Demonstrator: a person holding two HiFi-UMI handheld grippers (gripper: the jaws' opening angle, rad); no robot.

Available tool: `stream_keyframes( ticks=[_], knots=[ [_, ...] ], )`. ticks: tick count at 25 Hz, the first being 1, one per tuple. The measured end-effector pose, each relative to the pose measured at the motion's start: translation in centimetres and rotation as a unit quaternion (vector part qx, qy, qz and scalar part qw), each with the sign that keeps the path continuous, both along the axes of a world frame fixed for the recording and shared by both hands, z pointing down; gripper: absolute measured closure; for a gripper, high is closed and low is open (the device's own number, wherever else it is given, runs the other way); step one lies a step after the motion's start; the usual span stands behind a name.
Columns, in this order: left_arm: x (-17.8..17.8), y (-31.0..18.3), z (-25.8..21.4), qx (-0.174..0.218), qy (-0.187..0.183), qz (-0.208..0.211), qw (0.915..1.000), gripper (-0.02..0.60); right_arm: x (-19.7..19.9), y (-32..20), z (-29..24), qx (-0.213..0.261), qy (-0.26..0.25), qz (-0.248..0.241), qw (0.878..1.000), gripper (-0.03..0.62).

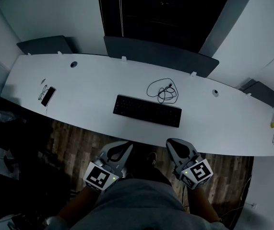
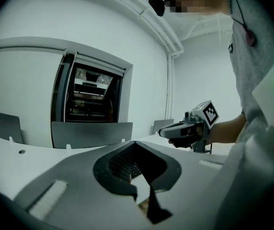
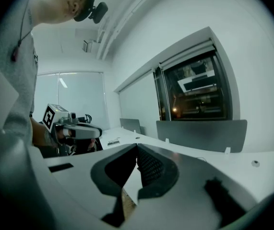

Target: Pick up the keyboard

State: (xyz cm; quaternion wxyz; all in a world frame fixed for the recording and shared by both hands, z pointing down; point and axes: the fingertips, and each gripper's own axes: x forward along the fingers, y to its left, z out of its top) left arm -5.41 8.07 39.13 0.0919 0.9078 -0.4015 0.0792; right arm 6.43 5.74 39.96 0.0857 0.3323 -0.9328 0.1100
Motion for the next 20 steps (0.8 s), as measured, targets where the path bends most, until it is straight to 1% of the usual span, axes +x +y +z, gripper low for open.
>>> stream_keyframes(
  ticks=[3, 7, 12, 17, 20],
  knots=[
    [0.7, -1.9, -0.1, 0.013, -0.007, -0.001, 0.9999, 0.578, 1.0, -1.8, 0.1, 0.000, 0.009, -0.003, 1.000, 0.588],
    [1.6, -4.0, 0.3, 0.005, -0.018, -0.011, 0.9998, 0.578, 2.4, -3.8, 0.5, -0.007, 0.008, -0.004, 1.000, 0.588],
    [3.0, -6.0, 1.2, -0.004, -0.029, -0.024, 0.9993, 0.578, 3.7, -5.6, 1.4, -0.011, 0.009, -0.020, 1.000, 0.588],
    [4.6, -8.2, 1.1, -0.004, -0.027, -0.037, 0.9989, 0.578, 5.1, -7.2, 2.3, -0.019, 0.011, -0.031, 0.999, 0.588],
    [4.9, -9.2, 1.2, -0.007, -0.033, -0.040, 0.9986, 0.578, 5.5, -8.1, 2.8, -0.027, 0.006, -0.032, 0.999, 0.588]
  ],
)
